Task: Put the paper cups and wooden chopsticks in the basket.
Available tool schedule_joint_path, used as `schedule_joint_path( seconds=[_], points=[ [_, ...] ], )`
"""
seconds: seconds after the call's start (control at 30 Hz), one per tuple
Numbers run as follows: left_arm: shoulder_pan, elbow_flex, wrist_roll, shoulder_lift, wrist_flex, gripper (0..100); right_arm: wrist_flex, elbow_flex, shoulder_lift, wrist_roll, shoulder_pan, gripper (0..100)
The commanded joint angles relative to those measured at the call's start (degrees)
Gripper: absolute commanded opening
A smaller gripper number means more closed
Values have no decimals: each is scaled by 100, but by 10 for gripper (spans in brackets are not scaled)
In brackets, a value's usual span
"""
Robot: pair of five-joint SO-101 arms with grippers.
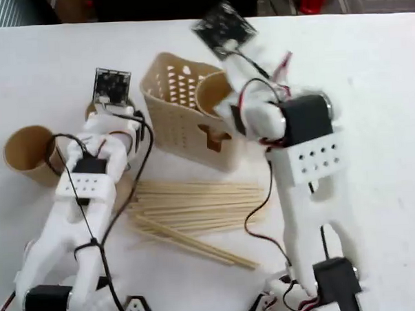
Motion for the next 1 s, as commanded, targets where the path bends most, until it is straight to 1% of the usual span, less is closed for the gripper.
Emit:
schedule_joint_path(
  seconds=[0.0, 0.1, 0.2, 0.3, 0.37, 0.43, 0.5, 0.63, 0.7, 0.73, 0.77, 0.87, 0.97],
  points=[
    [-31, -44, -62, -48, -167, 146, -1112, 1758, -418, 9, 576, 207],
    [-22, -44, -62, -48, -167, 146, -2229, 3385, -593, 9, 831, 186],
    [-13, -53, -62, -48, -167, 146, -3398, 4756, -664, 0, 936, 180],
    [-13, -53, -62, -48, -167, 146, -4462, 5688, -664, 0, 927, 180],
    [-13, -62, -62, -48, -167, 146, -4831, 6004, -681, 9, 901, 180],
    [-22, -70, -62, -48, -167, 146, -4945, 6163, -708, 44, 892, 180],
    [-22, -70, -62, -48, -167, 146, -4743, 6180, -716, 26, 901, 180],
    [-13, -70, -62, -48, -167, 146, -3336, 6127, -840, 0, 848, 180],
    [-13, -70, -62, -48, -167, 146, -2958, 6286, -1156, -9, 804, 180],
    [-13, -62, -62, -48, -167, 146, -2985, 6532, -1367, -9, 875, 180],
    [-13, -53, -62, -48, -167, 146, -3222, 6813, -1631, -9, 954, 180],
    [-13, -53, -62, -48, -167, 146, -4277, 7780, -2633, -9, 1288, 180],
    [-13, -53, -62, -48, -167, 146, -4734, 8510, -3688, 0, 1429, 180]
  ],
)
